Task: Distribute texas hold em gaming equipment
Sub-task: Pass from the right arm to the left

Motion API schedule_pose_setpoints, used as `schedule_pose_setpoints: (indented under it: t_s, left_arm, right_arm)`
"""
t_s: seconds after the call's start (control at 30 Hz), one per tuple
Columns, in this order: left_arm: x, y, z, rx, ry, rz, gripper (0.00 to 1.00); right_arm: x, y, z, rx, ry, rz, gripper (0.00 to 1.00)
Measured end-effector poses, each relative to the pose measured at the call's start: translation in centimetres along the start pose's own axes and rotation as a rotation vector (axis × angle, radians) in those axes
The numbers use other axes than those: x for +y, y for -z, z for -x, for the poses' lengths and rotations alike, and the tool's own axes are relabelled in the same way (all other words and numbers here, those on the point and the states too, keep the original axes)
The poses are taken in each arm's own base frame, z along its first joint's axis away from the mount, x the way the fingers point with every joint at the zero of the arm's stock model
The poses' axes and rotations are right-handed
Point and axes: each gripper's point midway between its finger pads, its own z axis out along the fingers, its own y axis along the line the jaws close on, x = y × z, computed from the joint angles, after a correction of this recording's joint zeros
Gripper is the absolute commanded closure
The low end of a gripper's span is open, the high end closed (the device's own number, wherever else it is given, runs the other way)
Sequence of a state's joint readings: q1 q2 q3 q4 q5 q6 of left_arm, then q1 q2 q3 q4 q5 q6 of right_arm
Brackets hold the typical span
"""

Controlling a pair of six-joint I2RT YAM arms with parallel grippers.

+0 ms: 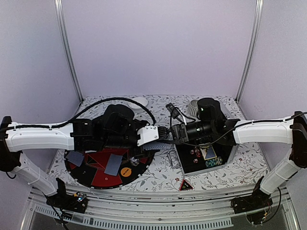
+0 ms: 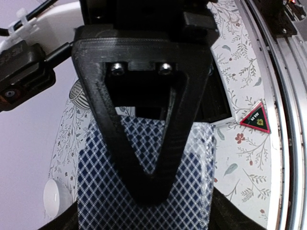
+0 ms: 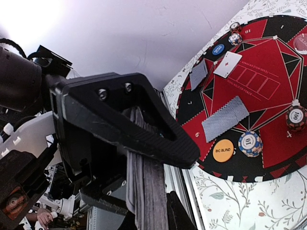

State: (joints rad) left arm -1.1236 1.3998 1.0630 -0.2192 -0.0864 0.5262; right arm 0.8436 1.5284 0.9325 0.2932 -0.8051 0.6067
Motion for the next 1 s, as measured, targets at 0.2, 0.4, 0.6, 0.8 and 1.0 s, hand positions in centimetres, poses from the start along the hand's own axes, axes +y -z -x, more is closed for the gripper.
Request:
schedule_pose_setpoints:
  t_s: [0.2,0.4,0.6,0.8,1.0]
  left_arm:
    - [-0.1,-0.3,-0.2,0.011,0.002,-0.006,0.33]
    - [-0.1,-0.3,-0.3,0.014,0.006,-0.003,0.34]
    - [0.0,-0.3,-0.4,0.017,0.010,0.003,0.36]
    - [0.0,-0.3,-0.5,0.024,0.021,0.005,0.36]
    - [-0.1,-0.3,-1.3,0.056,0.027,0.000,0.36]
  right_arm:
    - [-0.4,0.1,0.2,-0.010,-0.004,-0.018,0.82]
    - [-0.5,0.0,0.3,-0.016,0.001,-0.028,0.71]
    - [-1.1,0.0,0.4,-0.026,0.011,-0.062,0.60]
    - [-2.0,0.1,0.2,-0.025,0.010,-0.111,0.56]
    - [-2.9,0.6,0.0,-0.022,0.025,-0.182,0.55]
